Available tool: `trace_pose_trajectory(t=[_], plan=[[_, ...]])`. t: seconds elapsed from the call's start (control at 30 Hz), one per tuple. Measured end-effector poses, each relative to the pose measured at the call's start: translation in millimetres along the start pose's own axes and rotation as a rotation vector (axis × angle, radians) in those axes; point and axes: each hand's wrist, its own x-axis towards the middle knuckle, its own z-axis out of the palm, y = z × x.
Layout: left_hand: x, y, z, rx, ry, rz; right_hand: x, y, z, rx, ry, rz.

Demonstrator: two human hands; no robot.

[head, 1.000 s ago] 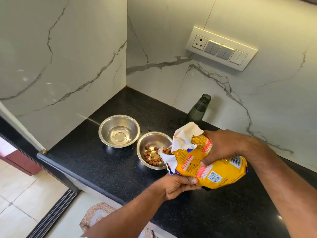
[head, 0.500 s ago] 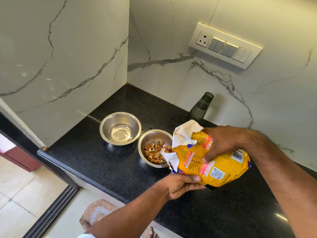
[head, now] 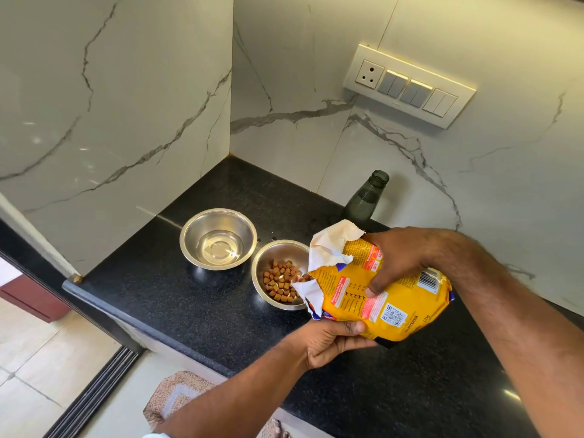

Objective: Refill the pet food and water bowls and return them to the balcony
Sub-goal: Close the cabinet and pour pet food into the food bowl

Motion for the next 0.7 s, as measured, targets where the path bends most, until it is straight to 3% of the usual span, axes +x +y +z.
trace_pose_trajectory(t=[0.7], plan=[[-6, 0, 12, -0.074, -0.016, -0.019, -3, -8, -7, 0.009, -0.055, 0.004]])
